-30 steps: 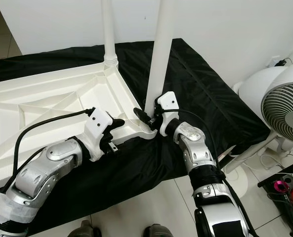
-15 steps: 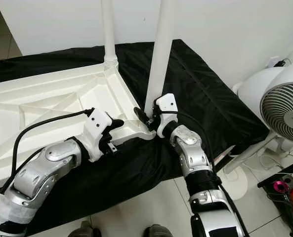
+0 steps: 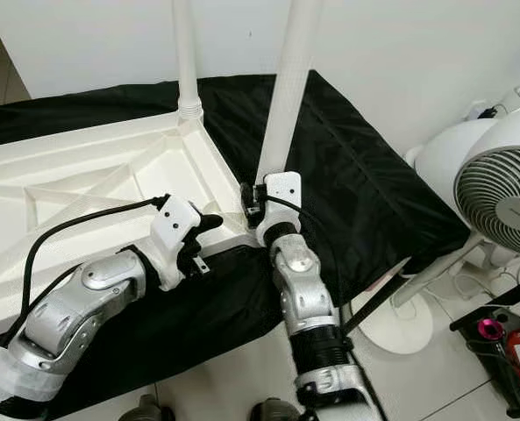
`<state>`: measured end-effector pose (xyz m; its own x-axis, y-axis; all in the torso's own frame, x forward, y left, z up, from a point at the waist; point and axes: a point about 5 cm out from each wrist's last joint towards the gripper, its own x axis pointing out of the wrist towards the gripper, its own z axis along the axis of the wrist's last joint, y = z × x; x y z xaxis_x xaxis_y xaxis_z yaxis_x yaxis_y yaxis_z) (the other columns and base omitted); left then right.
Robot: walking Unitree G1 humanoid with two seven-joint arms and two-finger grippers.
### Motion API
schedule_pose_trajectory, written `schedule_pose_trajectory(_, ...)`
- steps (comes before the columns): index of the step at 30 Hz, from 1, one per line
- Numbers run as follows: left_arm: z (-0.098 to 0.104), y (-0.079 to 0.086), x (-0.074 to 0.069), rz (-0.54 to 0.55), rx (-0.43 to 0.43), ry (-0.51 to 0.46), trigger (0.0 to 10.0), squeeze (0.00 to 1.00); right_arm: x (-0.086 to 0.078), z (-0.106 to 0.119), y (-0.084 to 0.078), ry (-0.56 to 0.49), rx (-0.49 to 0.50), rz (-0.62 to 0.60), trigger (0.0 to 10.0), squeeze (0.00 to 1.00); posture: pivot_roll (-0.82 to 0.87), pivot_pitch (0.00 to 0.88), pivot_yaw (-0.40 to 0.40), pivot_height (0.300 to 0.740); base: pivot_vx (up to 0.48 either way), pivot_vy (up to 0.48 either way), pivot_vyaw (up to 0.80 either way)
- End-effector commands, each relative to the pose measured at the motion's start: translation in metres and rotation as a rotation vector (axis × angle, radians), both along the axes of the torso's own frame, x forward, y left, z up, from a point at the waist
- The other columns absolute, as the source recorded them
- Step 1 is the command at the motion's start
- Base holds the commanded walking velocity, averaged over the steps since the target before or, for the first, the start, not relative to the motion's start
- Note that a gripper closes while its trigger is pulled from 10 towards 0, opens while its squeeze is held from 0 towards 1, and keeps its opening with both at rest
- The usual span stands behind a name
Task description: Building children table
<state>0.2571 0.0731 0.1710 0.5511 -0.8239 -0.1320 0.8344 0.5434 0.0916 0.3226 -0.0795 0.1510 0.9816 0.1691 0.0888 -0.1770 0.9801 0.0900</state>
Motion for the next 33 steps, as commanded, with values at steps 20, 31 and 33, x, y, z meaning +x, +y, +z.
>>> schedule_pose_trajectory(20,-0.001,-0.004,-0.004,-0.061,0.005,0.004,10.0,0.00,-0.011,0.000,-0.003,-0.015,0.033,0.129,10.0,0.00,-0.07,0.031,-0.042,0.740,0.000,0.000,0.00)
schedule_pose_trajectory(31,0.001,-0.004,-0.002,-0.063,0.005,-0.003,10.0,0.00,-0.007,0.000,-0.024,-0.072,-0.139,0.349,10.0,0.00,-0.07,0.025,-0.035,0.740,0.000,0.000,0.00)
schedule_pose_trajectory(33,0.001,-0.005,-0.002,-0.064,0.005,-0.003,10.0,0.00,-0.005,0.000,-0.027,-0.073,-0.169,0.393,10.0,0.00,-0.07,0.025,-0.033,0.740,0.000,0.000,0.00)
